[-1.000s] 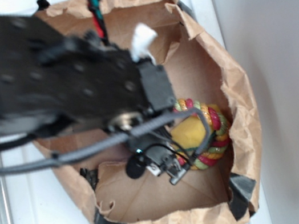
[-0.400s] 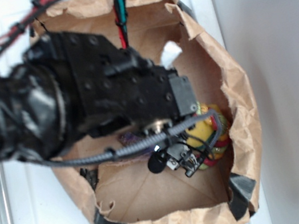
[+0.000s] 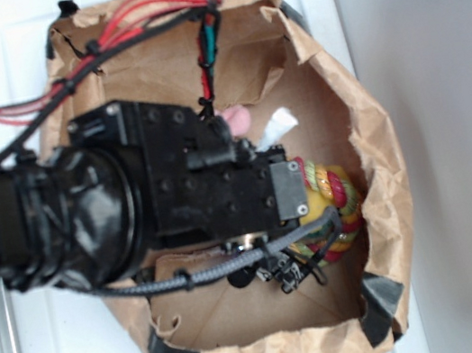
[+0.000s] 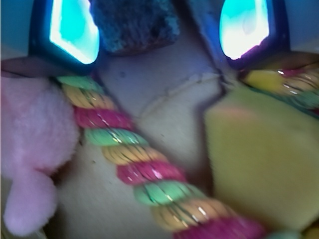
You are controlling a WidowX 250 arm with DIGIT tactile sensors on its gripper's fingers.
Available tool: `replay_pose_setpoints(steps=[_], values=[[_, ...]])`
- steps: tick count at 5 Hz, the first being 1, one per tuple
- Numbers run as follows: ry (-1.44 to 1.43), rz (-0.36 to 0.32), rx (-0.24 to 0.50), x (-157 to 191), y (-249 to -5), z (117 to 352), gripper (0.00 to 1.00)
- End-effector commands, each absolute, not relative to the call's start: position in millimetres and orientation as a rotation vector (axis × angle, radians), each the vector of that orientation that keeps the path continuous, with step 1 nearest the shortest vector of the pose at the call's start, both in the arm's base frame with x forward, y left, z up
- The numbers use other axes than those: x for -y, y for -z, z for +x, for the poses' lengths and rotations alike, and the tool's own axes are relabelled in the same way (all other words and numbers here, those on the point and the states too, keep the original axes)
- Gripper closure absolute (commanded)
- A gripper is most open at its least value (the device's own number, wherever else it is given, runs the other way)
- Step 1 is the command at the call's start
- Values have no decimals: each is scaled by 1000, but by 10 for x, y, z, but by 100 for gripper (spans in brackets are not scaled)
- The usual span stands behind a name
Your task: Grab the rock.
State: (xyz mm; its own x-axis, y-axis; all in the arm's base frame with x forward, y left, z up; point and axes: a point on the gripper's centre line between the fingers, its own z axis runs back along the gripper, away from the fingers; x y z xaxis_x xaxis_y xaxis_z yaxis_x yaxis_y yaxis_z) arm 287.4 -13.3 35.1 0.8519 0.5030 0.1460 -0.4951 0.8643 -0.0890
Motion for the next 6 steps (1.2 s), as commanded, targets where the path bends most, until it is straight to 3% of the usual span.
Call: replay_pose_setpoints(steps=[1, 2, 3, 4, 6], values=[[-454, -3, 180, 108, -330, 2737, 0], [-477, 22, 171, -25, -294, 2716, 0], [-481, 22, 179, -67, -293, 2691, 24], [-488, 6, 205, -76, -354, 2692, 100], [-501, -23, 231, -126, -490, 2711, 100]])
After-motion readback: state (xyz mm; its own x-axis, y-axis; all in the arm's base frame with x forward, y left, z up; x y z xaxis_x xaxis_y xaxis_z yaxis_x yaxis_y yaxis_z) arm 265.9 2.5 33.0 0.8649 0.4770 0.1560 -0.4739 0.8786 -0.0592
